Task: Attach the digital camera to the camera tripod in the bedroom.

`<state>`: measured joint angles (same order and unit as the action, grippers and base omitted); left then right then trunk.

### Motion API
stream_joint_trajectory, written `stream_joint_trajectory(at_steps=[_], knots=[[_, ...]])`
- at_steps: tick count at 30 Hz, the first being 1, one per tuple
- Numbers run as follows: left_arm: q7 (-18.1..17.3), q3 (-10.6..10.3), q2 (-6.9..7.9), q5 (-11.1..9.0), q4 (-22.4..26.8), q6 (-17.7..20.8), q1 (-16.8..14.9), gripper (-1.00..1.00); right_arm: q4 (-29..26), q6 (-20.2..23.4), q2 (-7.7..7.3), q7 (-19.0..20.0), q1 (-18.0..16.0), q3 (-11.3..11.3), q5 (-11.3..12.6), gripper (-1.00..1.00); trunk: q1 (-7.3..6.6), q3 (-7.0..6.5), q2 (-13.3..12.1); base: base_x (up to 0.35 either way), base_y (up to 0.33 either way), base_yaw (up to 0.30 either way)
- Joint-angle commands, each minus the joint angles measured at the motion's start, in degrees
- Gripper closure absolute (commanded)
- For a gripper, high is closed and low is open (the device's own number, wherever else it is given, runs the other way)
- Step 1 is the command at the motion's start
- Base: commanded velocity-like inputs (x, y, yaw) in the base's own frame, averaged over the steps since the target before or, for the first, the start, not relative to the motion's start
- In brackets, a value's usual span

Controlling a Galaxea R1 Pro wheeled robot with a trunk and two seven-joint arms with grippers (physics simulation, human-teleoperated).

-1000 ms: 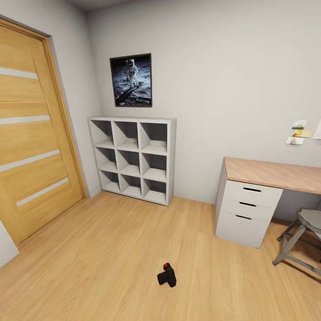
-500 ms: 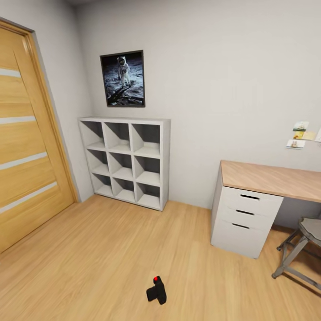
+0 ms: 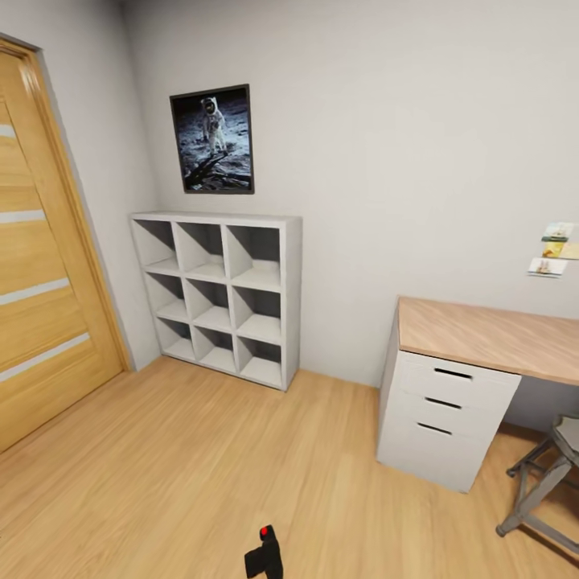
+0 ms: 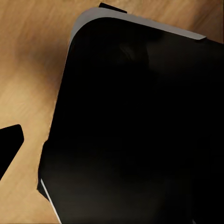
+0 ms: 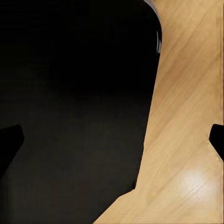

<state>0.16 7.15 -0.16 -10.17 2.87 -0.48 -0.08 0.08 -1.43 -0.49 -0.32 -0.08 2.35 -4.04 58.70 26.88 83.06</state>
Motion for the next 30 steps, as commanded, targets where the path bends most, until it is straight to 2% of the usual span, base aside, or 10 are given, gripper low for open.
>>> stream_joint_trajectory(at_steps=[1, 30], knots=[[0.0, 0.3, -0.02, -0.2, 0.0, -0.1, 0.0, -1.0, 0.0, -0.1, -0.02, 0.0, 0.0, 0.2, -0.4, -1.0, 0.03, 0.05, 0.0, 0.281, -0.231, 0.223], [0.0, 0.3, -0.01, -0.4, 0.0, 0.0, 0.0, -1.0, 0.0, -0.1, -0.07, 0.0, 0.0, 0.2, -0.5, -1.0, 0.03, 0.05, 0.0, 0.281, -0.231, 0.263]])
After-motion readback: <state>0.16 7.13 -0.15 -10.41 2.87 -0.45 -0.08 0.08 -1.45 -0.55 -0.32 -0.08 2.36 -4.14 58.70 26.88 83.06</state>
